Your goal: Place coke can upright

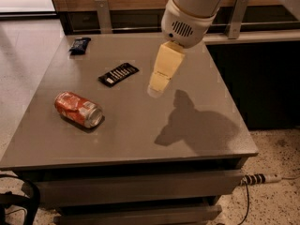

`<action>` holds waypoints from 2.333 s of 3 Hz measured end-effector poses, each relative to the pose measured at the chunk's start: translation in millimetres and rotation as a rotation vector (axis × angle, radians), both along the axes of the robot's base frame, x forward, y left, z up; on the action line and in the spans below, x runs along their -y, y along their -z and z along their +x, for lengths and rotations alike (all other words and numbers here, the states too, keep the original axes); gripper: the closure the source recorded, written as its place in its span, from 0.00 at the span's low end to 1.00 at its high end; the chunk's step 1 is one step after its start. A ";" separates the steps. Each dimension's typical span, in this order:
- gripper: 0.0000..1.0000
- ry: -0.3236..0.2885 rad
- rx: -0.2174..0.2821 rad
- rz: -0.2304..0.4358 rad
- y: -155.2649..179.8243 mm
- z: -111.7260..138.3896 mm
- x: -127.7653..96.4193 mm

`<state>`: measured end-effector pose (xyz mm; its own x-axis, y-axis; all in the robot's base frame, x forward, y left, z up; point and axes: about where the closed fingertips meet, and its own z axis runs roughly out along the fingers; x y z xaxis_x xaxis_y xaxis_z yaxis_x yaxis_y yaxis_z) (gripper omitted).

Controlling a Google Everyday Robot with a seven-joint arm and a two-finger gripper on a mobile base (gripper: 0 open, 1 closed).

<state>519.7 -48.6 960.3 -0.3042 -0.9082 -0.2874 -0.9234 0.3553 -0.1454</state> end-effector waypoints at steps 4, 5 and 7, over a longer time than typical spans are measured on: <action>0.00 0.036 -0.097 -0.068 29.7 27.6 -99.3; 0.00 0.039 -0.112 -0.062 37.1 28.8 -138.2; 0.00 0.088 -0.135 -0.071 65.6 9.2 -204.2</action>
Offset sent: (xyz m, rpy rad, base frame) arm 0.0029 0.0236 -0.0100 0.0030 0.0368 0.0155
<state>528.9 155.5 894.8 -0.4151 -0.8929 -0.1746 -0.9019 0.4291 -0.0502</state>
